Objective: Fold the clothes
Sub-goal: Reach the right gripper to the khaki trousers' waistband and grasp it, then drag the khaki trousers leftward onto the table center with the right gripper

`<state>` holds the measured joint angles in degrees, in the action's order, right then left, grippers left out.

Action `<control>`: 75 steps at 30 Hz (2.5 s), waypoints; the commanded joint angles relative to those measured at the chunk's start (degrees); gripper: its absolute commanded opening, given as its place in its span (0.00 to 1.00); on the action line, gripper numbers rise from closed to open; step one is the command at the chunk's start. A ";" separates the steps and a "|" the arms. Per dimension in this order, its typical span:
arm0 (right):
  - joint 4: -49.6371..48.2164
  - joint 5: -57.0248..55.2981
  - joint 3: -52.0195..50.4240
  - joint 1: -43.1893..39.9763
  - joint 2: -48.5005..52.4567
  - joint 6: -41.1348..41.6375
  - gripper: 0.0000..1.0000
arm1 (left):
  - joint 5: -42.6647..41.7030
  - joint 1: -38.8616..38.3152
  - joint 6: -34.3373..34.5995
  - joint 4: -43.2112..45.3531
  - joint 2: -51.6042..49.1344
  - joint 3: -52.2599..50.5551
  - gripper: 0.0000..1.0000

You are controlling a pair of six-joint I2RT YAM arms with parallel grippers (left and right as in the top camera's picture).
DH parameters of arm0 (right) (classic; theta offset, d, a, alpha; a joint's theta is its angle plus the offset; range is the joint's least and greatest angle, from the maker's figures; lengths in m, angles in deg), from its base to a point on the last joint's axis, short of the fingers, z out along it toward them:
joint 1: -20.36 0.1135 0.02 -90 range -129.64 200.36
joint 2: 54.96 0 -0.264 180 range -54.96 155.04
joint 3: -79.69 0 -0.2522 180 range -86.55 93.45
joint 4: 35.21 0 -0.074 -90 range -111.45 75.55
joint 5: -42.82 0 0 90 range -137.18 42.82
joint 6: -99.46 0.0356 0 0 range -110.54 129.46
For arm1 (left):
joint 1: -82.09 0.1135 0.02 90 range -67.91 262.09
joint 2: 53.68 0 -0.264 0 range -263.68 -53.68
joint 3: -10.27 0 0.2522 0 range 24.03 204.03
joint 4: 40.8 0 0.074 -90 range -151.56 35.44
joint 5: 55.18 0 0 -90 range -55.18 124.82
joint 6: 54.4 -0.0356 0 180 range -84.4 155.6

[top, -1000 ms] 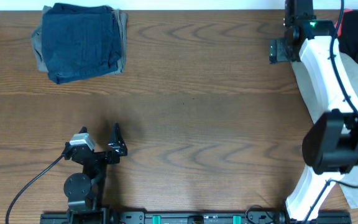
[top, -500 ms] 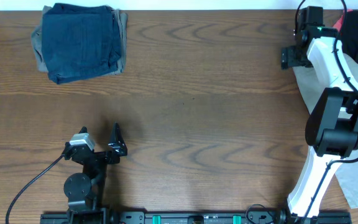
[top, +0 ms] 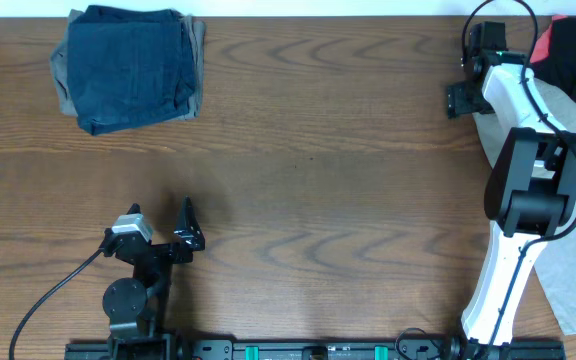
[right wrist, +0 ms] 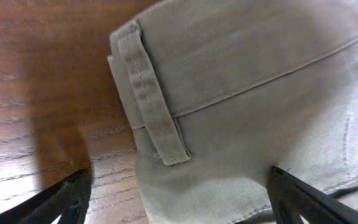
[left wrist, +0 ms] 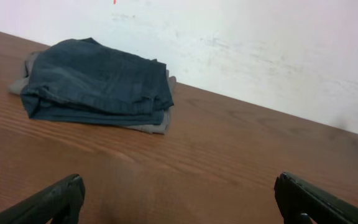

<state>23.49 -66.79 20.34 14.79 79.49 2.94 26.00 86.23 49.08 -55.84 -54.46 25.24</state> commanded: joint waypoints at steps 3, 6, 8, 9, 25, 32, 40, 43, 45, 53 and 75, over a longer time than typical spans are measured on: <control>-0.74 -1.33 0.24 -0.42 2.19 -0.42 0.82 | -1.03 0.28 -0.35 -1.88 0.15 -0.98 0.98; -0.83 -1.38 0.24 -0.68 2.19 -0.44 0.72 | -1.03 0.28 -0.35 -1.88 0.15 -0.98 0.98; -0.87 -1.36 0.24 -0.96 2.23 -0.44 0.69 | -1.03 0.28 -0.35 -1.88 0.15 -0.98 0.98; -0.87 -1.36 0.24 -1.16 2.25 -0.42 0.67 | -1.03 0.28 -0.35 -1.88 0.15 -0.98 0.98; 0.04 -1.36 0.24 -2.51 2.38 0.26 0.01 | -1.03 0.28 -0.35 -1.88 0.15 -0.98 0.98; 0.24 -1.33 0.31 -2.51 0.76 7.17 0.01 | -1.03 0.28 -0.35 -1.88 0.15 -0.98 0.98; 1.73 -0.15 0.31 -1.22 -6.38 9.90 0.01 | -1.03 0.28 -0.35 -1.88 0.15 -0.98 0.98; 2.99 1.11 0.31 -0.48 -10.47 14.23 0.01 | -1.03 0.28 -0.35 -1.88 0.15 -0.98 0.98; 3.63 3.34 0.31 0.02 -13.18 15.58 0.01 | -1.03 0.28 -0.35 -1.88 0.15 -0.98 0.98; 4.20 17.73 0.31 5.20 -22.01 14.53 0.01 | -1.03 0.28 -0.35 -1.88 0.15 -0.98 0.98; 6.75 27.61 -0.09 43.52 -19.89 14.36 0.01 | -1.03 0.28 -0.35 -1.88 0.15 -0.98 0.98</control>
<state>30.01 -40.06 20.19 55.82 59.56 15.18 25.98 86.23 49.08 -55.82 -54.43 25.24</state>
